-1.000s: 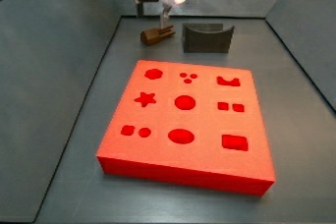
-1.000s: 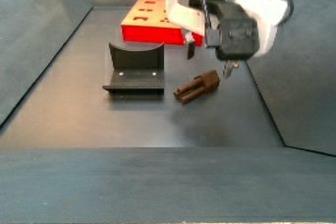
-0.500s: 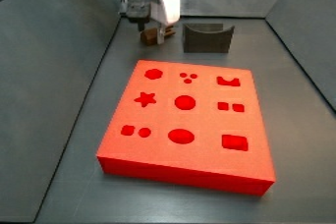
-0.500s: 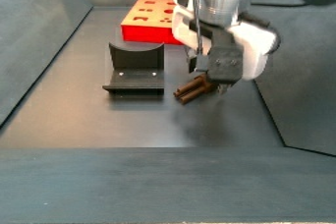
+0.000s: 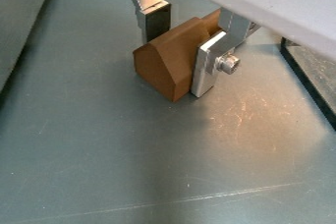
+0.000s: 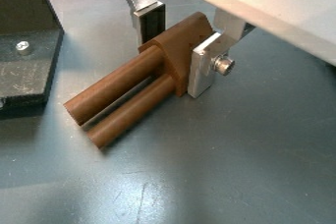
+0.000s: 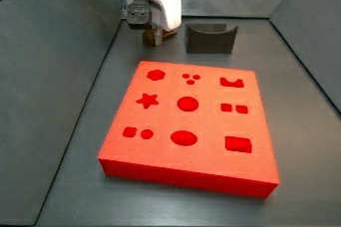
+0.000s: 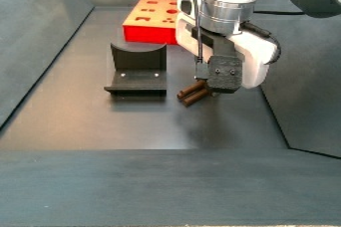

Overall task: Pick up the 3 prong object. Move up. Place the 3 prong object on the fixture. Regrasp the 3 prong object. Move to above the board. Insert the 3 prong object.
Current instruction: Pick up the 3 prong object.

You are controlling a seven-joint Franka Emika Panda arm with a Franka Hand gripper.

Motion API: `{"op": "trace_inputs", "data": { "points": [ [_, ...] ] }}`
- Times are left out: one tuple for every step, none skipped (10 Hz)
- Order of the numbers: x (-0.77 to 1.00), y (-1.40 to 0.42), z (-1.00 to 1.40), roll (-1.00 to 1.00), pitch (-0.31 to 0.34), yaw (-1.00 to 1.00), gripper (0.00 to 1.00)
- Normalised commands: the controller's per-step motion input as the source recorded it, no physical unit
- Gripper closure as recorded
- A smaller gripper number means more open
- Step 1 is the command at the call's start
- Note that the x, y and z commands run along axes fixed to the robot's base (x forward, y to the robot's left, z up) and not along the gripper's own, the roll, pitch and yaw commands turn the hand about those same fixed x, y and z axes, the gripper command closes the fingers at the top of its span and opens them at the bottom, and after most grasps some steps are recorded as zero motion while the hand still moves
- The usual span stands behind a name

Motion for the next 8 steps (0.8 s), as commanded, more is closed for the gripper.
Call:
{"op": "trace_inputs", "data": {
  "points": [
    [0.0,0.0,0.0,0.0,0.0,0.0,1.0],
    [0.0,0.0,0.0,0.0,0.0,0.0,1.0],
    [0.0,0.0,0.0,0.0,0.0,0.0,1.0],
    [0.0,0.0,0.0,0.0,0.0,0.0,1.0],
    [0.0,0.0,0.0,0.0,0.0,0.0,1.0],
    [0.0,0.0,0.0,0.0,0.0,0.0,1.0],
    [0.0,0.0,0.0,0.0,0.0,0.0,1.0],
    [0.0,0.0,0.0,0.0,0.0,0.0,1.0]
  ]
}}
